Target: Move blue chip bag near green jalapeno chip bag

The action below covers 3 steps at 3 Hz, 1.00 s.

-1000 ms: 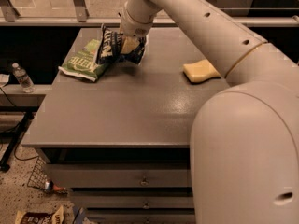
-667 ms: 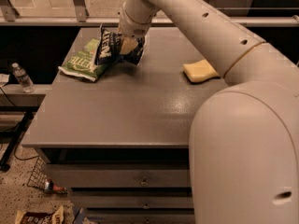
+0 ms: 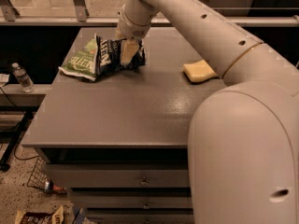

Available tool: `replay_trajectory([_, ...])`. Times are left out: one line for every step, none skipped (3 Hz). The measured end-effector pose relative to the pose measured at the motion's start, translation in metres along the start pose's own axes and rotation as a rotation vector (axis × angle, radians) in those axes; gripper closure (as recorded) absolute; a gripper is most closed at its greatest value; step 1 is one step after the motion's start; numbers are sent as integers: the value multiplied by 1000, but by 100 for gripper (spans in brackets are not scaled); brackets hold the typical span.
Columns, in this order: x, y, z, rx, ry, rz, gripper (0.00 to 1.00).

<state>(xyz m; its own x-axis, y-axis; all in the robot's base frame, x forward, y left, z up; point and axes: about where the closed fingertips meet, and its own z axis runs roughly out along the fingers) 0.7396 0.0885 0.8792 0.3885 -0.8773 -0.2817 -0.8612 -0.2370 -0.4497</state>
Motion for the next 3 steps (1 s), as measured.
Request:
replay_trajectory([0,1,2,-4,-1,-1,0])
replay_trajectory([3,-1,-16,15,5,0,0])
replay_trajectory([15,2,-53,63,22,28,0])
